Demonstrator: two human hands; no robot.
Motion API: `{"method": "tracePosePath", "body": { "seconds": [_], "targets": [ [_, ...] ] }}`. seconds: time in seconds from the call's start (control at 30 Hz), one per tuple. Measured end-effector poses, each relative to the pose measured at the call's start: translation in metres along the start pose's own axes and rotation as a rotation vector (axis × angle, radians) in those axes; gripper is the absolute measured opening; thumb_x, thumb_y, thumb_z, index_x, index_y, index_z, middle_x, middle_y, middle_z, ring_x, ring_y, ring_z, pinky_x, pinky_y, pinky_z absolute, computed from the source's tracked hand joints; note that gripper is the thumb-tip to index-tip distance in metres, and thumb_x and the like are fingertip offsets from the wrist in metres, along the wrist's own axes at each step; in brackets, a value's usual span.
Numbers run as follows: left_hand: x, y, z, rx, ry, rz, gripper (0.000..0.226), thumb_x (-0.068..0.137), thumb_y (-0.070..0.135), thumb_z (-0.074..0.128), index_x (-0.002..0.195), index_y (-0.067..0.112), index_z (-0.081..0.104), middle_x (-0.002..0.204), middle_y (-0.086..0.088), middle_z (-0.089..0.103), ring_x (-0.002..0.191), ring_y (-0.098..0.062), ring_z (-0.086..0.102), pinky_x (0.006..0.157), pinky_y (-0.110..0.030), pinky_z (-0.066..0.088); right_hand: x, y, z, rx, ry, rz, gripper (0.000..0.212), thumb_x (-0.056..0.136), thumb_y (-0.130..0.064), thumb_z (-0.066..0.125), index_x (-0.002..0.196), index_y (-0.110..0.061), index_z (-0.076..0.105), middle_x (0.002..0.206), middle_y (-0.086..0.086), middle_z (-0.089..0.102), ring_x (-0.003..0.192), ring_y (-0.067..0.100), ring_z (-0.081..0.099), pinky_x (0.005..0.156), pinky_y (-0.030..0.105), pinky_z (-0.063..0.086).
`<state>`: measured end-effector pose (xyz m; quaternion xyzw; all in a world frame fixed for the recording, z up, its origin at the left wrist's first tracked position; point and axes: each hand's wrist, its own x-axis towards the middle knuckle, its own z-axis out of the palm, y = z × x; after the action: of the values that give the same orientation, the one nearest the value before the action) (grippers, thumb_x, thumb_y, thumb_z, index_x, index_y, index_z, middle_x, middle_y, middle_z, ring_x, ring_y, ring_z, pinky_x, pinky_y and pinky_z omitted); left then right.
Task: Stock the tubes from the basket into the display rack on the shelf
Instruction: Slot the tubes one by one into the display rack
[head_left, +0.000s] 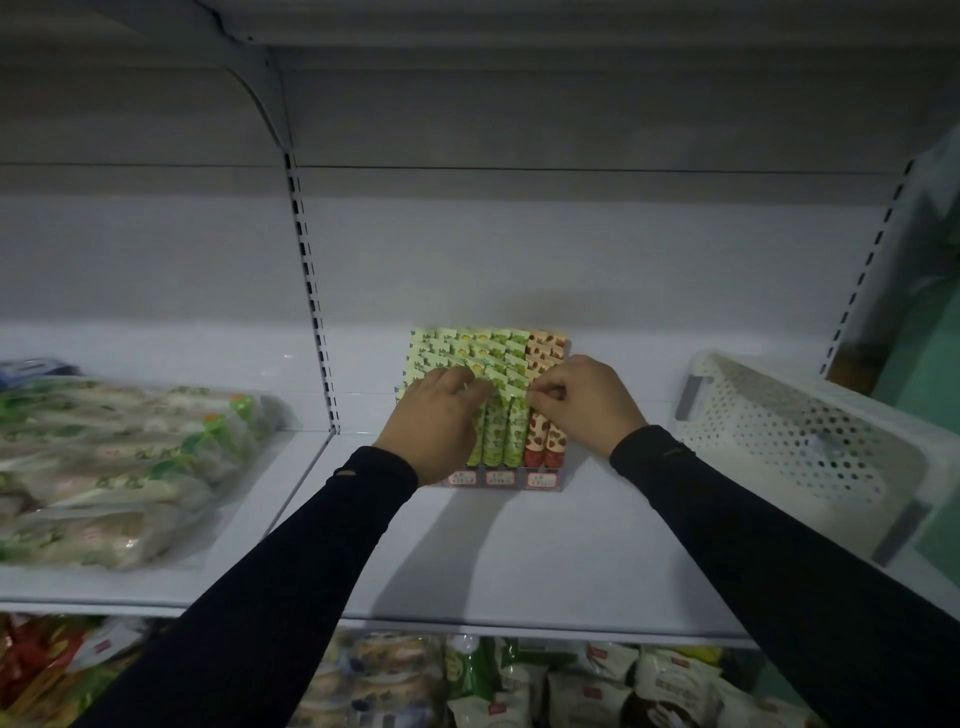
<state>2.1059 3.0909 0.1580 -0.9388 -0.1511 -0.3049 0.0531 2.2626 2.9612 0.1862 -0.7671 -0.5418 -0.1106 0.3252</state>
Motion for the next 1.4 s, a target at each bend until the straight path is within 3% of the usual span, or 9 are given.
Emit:
{"method": "tracePosePath", "body": {
  "seconds": [0.17, 0.33, 0.53, 0.7, 0.87, 1.0, 1.1, 1.2, 1.4],
  "targets": [
    [0.000, 0.000, 0.005, 0.056, -0.053, -0.011, 0.061, 0.075, 0.004, 0.060, 0.135, 0.014, 0.057, 0.132, -0.015, 0.056, 0.121, -0.038, 0.050, 0.098, -0.048, 0.044, 0.002, -0.001, 0.006, -0.001, -0.003, 0.000, 0.019, 0.092, -0.024, 0.063, 0.095, -0.011, 0.077, 0.086, -0.004, 0.054, 0.082, 0.008, 0.047, 0.075, 0.022, 0.036],
    [0.000, 0.000, 0.005, 0.062, -0.068, -0.019, 0.061, 0.077, 0.005, 0.058, 0.138, 0.015, 0.055, 0.135, -0.013, 0.054, 0.124, -0.036, 0.047, 0.101, -0.047, 0.041, 0.006, -0.001, 0.007, -0.038, -0.034, -0.014, 0.020, 0.094, -0.022, 0.061, 0.093, -0.010, 0.077, 0.074, -0.013, 0.045, 0.082, 0.008, 0.044, 0.076, 0.025, 0.038],
    [-0.001, 0.001, 0.005, 0.064, -0.094, -0.029, 0.063, 0.080, 0.006, 0.057, 0.142, 0.017, 0.051, 0.140, -0.011, 0.050, 0.129, -0.034, 0.042, 0.106, -0.044, 0.036, 0.008, -0.003, 0.007, -0.088, -0.062, -0.012, 0.020, 0.095, -0.023, 0.058, 0.095, -0.014, 0.076, 0.087, -0.003, 0.050, 0.080, 0.014, 0.049, 0.079, 0.031, 0.045],
    [0.000, 0.003, 0.002, 0.059, -0.108, -0.035, 0.063, 0.080, 0.006, 0.056, 0.141, 0.018, 0.051, 0.141, -0.011, 0.050, 0.129, -0.034, 0.042, 0.106, -0.046, 0.038, 0.004, -0.005, 0.001, -0.043, -0.041, 0.002, 0.020, 0.093, -0.026, 0.061, 0.099, -0.013, 0.076, 0.087, -0.005, 0.056, 0.083, 0.010, 0.051, 0.074, 0.024, 0.038],
    [0.000, 0.003, 0.000, 0.027, -0.101, -0.046, 0.064, 0.078, 0.004, 0.058, 0.141, 0.018, 0.052, 0.139, -0.012, 0.052, 0.128, -0.035, 0.044, 0.105, -0.046, 0.039, -0.001, 0.003, -0.012, 0.009, 0.042, 0.044, 0.021, 0.094, -0.027, 0.061, 0.102, -0.014, 0.075, 0.072, -0.015, 0.045, 0.064, 0.001, 0.044, 0.057, 0.016, 0.029],
    [0.003, 0.012, -0.001, 0.013, -0.079, -0.026, 0.066, 0.074, 0.002, 0.059, 0.138, 0.014, 0.054, 0.135, -0.015, 0.054, 0.124, -0.038, 0.047, 0.101, -0.047, 0.040, -0.009, 0.015, -0.016, 0.003, 0.052, 0.110, 0.020, 0.093, -0.028, 0.062, 0.097, -0.015, 0.076, 0.086, 0.000, 0.055, 0.080, 0.014, 0.054, 0.065, 0.019, 0.033],
    [0.008, 0.021, 0.000, 0.025, -0.113, -0.008, 0.067, 0.077, 0.006, 0.058, 0.143, 0.016, 0.048, 0.142, -0.015, 0.048, 0.131, -0.037, 0.041, 0.107, -0.047, 0.036, -0.015, 0.016, -0.016, 0.032, 0.049, 0.114, 0.019, 0.092, -0.029, 0.064, 0.099, -0.016, 0.075, 0.091, 0.002, 0.057, 0.082, 0.013, 0.055, 0.070, 0.020, 0.036],
    [0.010, 0.026, 0.002, 0.064, -0.164, -0.012, 0.069, 0.082, 0.012, 0.056, 0.149, 0.018, 0.040, 0.148, -0.013, 0.041, 0.137, -0.034, 0.034, 0.112, -0.045, 0.031, -0.015, 0.015, -0.012, 0.021, 0.035, 0.085, 0.020, 0.092, -0.031, 0.064, 0.099, -0.017, 0.075, 0.086, -0.002, 0.052, 0.077, 0.010, 0.050, 0.062, 0.011, 0.031],
    [0.008, 0.022, 0.004, 0.063, -0.173, 0.003, 0.068, 0.082, 0.012, 0.057, 0.148, 0.017, 0.042, 0.146, -0.012, 0.044, 0.135, -0.033, 0.036, 0.112, -0.045, 0.031, -0.009, 0.011, -0.004, 0.001, 0.004, 0.069, 0.021, 0.093, -0.028, 0.062, 0.096, -0.015, 0.077, 0.074, -0.011, 0.040, 0.075, 0.011, 0.045, 0.067, 0.023, 0.029]
  ]
}}
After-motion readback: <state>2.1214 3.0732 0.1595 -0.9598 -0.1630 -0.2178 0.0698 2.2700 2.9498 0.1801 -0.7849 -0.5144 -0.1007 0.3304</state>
